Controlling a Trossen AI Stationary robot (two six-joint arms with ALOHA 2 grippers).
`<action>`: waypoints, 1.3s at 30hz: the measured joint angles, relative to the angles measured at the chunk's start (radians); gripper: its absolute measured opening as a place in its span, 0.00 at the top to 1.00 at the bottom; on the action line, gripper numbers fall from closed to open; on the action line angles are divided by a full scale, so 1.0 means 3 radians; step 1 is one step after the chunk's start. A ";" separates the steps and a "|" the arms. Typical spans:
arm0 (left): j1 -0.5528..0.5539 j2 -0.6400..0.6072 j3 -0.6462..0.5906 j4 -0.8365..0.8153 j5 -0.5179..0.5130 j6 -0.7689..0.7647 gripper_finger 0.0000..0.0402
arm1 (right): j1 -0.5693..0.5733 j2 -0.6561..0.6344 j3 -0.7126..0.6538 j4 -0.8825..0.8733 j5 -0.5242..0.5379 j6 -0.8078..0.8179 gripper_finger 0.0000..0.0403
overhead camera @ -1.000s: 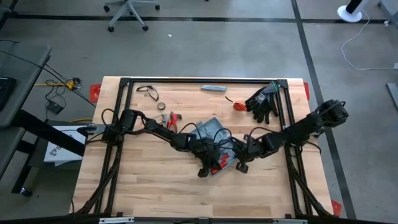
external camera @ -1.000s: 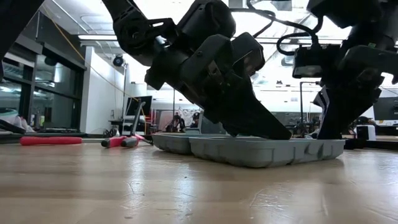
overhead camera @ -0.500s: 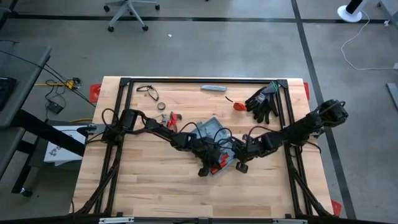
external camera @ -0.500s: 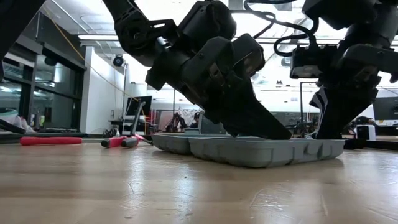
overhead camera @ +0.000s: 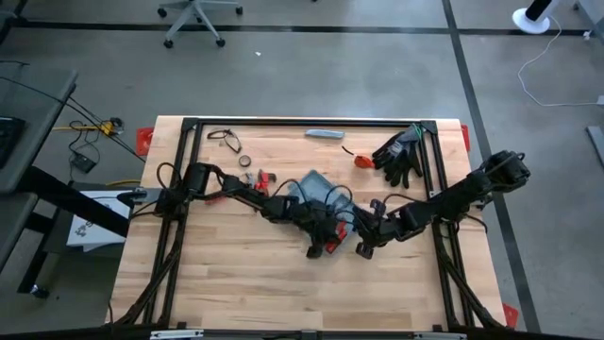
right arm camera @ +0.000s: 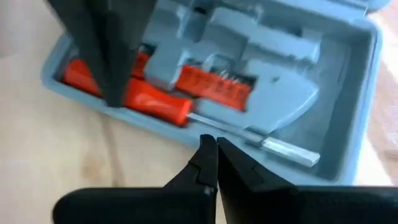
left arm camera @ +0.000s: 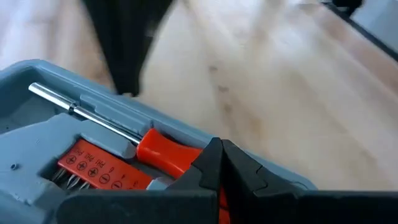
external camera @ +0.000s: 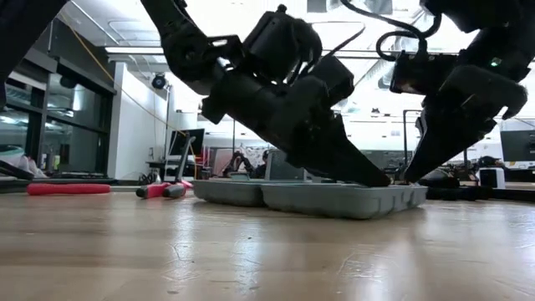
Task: Prefit tool cases
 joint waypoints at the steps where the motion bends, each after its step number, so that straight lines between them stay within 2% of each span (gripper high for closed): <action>1: 0.0046 0.0000 0.0000 -0.0001 0.0028 0.0001 1.00 | -0.0020 0.0000 0.0000 -0.0040 0.0026 0.0001 1.00; 7: 0.0205 0.0000 0.0000 -0.0021 0.0255 -0.0041 1.00 | -0.0197 -0.0005 0.0005 -0.0099 0.0151 -0.0143 1.00; 11: 0.0211 0.0000 0.0000 -0.0024 0.0261 -0.0041 1.00 | -0.0365 -0.0006 0.0006 -0.0075 0.0165 -0.0291 1.00; 18: 0.0210 0.0067 0.0001 0.0033 0.0280 -0.0045 1.00 | -0.0627 0.0059 0.0014 -0.0049 -0.0265 -0.0466 1.00; 24: 0.0202 0.0111 0.0003 0.0074 0.0318 -0.0074 1.00 | -0.0766 0.0334 0.0041 0.0091 -0.0375 -0.0552 1.00; 30: 0.0178 0.0116 0.0003 0.0120 0.0321 -0.0096 1.00 | -0.0750 0.0328 0.0033 0.0133 -0.0407 -0.0550 1.00; 34: 0.0179 0.0091 -0.0001 0.0214 0.0455 -0.0158 1.00 | -0.0688 0.0187 0.0017 0.0093 -0.0323 -0.0539 1.00; 39: 0.0132 -0.0097 -0.0020 0.0044 0.0474 -0.0115 1.00 | -0.0662 -0.0011 0.0002 0.0048 -0.0179 -0.0580 1.00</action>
